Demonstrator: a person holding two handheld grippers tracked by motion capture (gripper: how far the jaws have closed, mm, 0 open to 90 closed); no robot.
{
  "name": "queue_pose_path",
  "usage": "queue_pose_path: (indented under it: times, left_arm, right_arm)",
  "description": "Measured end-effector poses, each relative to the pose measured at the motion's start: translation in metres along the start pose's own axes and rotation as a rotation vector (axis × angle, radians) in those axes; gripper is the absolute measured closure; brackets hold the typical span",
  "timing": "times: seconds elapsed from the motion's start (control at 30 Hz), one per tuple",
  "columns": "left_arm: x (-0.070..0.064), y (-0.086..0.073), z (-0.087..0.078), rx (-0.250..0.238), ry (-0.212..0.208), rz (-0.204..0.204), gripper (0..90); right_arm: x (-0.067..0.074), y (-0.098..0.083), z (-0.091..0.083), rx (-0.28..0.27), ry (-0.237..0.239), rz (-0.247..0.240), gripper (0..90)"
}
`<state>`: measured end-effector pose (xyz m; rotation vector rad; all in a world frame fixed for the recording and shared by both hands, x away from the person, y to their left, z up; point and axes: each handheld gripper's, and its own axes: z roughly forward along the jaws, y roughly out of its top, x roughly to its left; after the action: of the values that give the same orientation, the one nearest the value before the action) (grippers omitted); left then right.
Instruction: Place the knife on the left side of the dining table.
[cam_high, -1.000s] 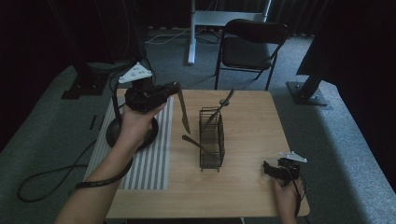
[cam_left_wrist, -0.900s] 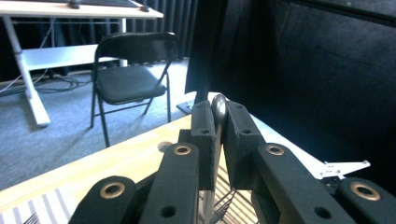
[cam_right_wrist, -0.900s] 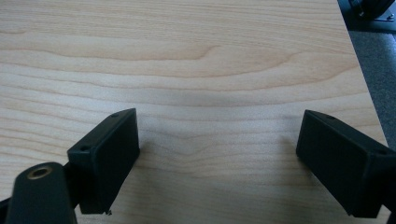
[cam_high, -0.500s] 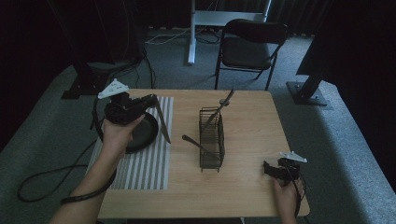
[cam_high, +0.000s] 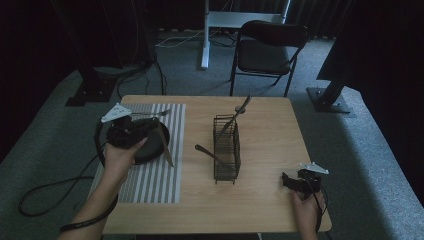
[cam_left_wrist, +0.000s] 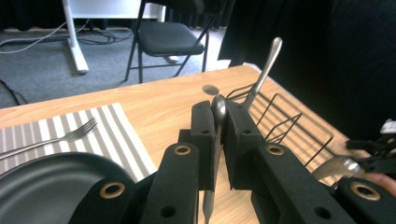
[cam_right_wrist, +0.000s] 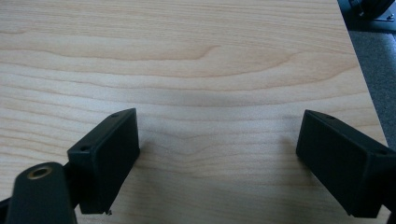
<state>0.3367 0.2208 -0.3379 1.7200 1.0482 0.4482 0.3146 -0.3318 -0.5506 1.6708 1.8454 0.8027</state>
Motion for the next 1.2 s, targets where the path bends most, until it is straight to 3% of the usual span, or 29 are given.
queue_pose_path:
  times: [0.27,0.5,0.53,0.73,0.77,1.1,1.2]
  left_arm:
    - [0.007,-0.012,0.011,0.009,0.004,-0.034,83.9]
    - [0.008,-0.017,0.016,0.02,0.012,-0.021,83.8]
    - [0.011,-0.026,0.019,0.024,0.007,-0.043,83.8]
    - [0.012,-0.031,0.018,0.027,0.009,-0.039,83.8]
    - [0.015,-0.038,0.013,-0.003,0.0,-0.052,83.8]
    - [0.024,-0.066,-0.029,-0.008,-0.035,-0.056,82.3]
    - [0.03,-0.076,-0.04,-0.006,-0.031,-0.078,79.8]
  right_arm:
    - [0.0,0.0,0.0,0.001,0.0,0.0,12.3]
    - [0.0,0.0,0.0,0.001,0.0,-0.001,12.3]
    - [0.0,0.0,0.0,0.0,0.0,-0.001,12.3]
    - [0.0,0.0,0.0,0.0,0.0,0.0,12.3]
    - [0.0,0.0,0.0,0.0,0.0,0.0,12.3]
    - [0.0,0.0,0.0,0.001,0.0,0.0,12.3]
    - [0.0,0.0,0.0,0.001,0.0,0.0,12.3]
